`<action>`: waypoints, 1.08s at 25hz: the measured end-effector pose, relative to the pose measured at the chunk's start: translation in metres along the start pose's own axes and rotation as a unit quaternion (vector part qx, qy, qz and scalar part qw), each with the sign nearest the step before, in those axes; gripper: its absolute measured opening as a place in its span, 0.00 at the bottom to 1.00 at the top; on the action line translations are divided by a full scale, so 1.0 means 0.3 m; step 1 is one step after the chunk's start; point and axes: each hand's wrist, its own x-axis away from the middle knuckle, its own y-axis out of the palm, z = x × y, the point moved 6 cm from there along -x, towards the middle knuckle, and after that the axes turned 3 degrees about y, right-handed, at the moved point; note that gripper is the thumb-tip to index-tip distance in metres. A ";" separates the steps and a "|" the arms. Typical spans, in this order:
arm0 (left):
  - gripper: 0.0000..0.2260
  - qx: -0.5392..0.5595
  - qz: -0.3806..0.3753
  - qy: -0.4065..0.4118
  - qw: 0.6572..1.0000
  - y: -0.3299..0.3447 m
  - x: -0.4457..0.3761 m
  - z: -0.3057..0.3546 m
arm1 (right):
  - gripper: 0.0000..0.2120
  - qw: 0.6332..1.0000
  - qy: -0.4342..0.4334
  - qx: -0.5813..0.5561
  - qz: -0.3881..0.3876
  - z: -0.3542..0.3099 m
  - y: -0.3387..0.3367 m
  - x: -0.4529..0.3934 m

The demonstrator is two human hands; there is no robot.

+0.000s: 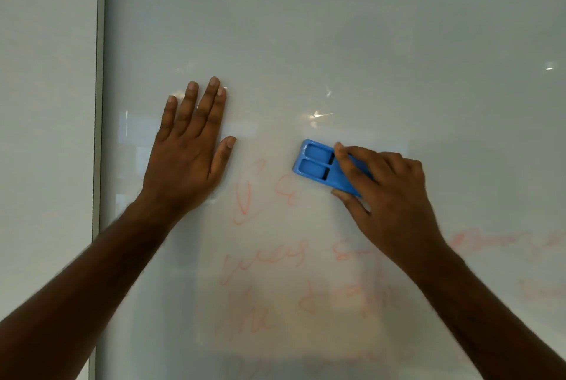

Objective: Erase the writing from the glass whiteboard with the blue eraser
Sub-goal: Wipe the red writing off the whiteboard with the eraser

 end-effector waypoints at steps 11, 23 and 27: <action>0.30 -0.001 0.006 -0.011 1.000 -0.002 0.055 -0.005 | 0.26 0.996 -0.076 0.019 -0.034 -0.020 -0.009 0.185; 0.30 0.005 0.000 -0.018 1.000 -0.004 0.110 -0.007 | 0.27 0.998 -0.053 -0.002 -0.016 -0.183 0.024 0.087; 0.30 0.000 -0.005 -0.018 1.000 -0.005 0.134 -0.010 | 0.28 0.996 -0.081 0.016 -0.038 -0.129 0.011 0.179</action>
